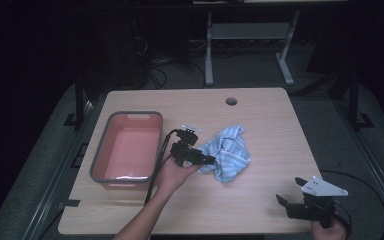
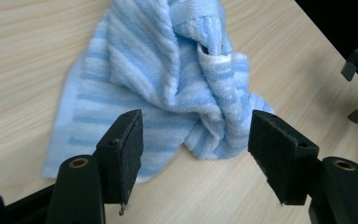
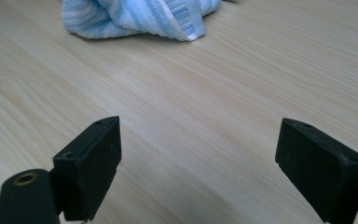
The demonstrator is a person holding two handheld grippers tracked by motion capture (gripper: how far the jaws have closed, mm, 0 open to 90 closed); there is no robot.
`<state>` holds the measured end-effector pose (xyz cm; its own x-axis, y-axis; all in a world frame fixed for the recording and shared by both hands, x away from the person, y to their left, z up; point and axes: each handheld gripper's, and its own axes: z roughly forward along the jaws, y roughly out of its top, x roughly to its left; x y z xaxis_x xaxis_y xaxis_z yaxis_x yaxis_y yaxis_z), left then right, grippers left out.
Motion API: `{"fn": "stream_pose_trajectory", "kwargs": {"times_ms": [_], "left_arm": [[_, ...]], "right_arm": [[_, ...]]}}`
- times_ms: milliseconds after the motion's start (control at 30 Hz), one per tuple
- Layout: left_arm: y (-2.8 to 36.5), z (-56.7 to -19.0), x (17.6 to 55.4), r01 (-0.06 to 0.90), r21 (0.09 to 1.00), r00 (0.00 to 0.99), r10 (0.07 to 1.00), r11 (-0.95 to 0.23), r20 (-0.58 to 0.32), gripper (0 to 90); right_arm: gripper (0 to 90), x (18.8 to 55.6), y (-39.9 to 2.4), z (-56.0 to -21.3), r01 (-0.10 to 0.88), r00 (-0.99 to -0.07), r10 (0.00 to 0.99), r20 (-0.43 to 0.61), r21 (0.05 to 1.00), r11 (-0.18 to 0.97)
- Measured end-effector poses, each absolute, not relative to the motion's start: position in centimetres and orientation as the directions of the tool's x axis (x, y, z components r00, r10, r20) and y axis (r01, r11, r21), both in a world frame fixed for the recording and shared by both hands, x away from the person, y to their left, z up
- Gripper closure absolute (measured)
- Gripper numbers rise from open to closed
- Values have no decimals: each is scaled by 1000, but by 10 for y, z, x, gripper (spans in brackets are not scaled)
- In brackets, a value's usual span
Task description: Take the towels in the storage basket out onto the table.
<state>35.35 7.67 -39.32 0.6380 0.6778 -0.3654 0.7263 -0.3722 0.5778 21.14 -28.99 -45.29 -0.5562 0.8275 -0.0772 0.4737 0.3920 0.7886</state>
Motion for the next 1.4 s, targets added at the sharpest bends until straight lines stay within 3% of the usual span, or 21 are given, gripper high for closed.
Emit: {"fn": "stream_pose_trajectory", "kwargs": {"times_ms": [1400], "left_arm": [[119, -426, 265, 677, 646, 686, 619, -352, -381, 248]], "right_arm": [[137, 202, -285, -452, 467, -555, 827, -93, 788, 402]]}}
